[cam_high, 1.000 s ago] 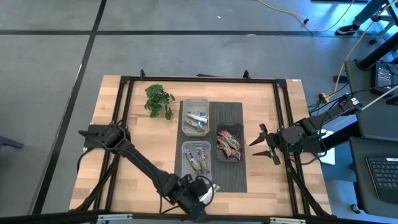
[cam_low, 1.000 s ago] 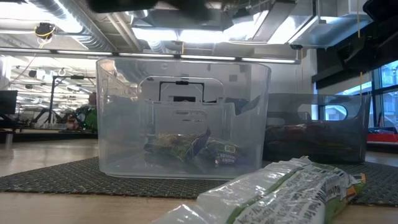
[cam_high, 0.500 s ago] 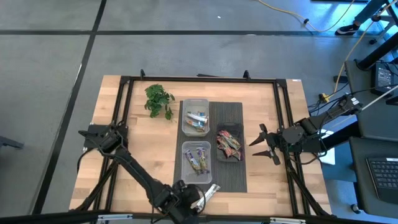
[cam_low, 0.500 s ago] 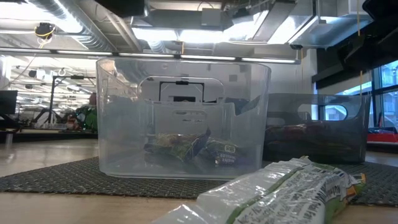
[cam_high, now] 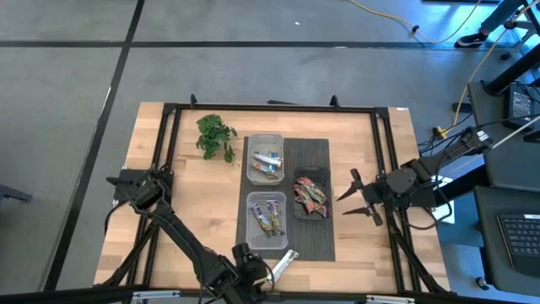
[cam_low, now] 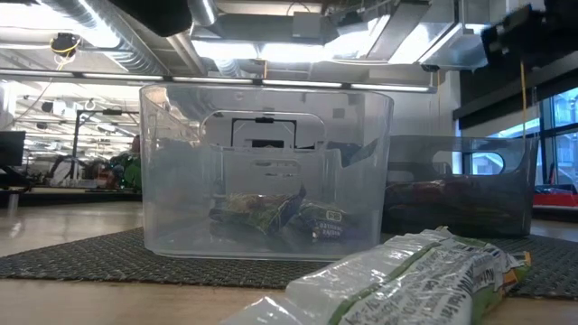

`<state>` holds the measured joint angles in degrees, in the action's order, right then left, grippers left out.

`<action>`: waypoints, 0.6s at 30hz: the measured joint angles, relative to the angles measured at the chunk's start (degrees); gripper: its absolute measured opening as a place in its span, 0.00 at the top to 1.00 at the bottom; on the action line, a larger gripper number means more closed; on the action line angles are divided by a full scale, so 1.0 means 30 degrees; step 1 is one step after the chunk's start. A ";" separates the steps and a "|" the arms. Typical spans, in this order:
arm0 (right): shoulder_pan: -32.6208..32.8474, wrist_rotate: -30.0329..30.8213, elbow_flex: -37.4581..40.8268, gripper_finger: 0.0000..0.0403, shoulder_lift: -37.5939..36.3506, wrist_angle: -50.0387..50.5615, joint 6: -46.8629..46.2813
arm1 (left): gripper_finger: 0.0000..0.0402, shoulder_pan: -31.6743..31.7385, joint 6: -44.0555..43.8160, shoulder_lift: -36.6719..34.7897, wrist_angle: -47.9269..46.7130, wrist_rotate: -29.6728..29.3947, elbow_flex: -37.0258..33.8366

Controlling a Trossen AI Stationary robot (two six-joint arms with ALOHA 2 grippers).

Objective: Pick and place Granola Bars by type
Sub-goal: Put the yellow granola bar into the gray bin

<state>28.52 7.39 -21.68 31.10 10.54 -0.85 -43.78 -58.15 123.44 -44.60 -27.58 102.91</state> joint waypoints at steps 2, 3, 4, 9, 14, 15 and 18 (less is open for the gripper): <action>0.0233 0.0010 -0.1252 0.47 0.1232 0.0645 0.0721 | 0.43 0.0041 0.0186 0.0000 0.0000 0.0003 0.0000; 0.0393 0.0014 -0.1946 0.47 0.1946 0.1003 0.1027 | 0.43 0.0054 0.0219 0.0000 0.0002 -0.0006 0.0000; 0.0601 0.0089 -0.2639 0.47 0.2744 0.1385 0.1392 | 0.43 0.0054 0.0217 0.0000 0.0015 -0.0004 0.0000; 0.1948 0.1528 -0.6231 0.47 0.7407 0.2792 0.2472 | 0.42 0.0054 0.0156 0.0000 0.0015 -0.0004 0.0000; 0.3332 0.2485 -0.9257 0.47 1.2104 0.3888 0.2290 | 0.43 0.0054 0.0150 0.0000 0.0022 -0.0477 0.0000; 0.3602 0.2422 -0.9743 0.47 1.2928 0.3868 0.2124 | 0.43 0.0054 0.0146 0.0000 0.0042 -0.0679 0.0000; 0.4207 0.1293 -1.1003 0.47 1.5244 0.3752 0.1382 | 0.43 0.0054 0.0146 0.0000 0.0105 -0.1021 0.0000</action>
<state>41.14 11.27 -54.69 76.83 21.80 3.30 -43.62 -57.71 123.44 -44.28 -30.65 102.91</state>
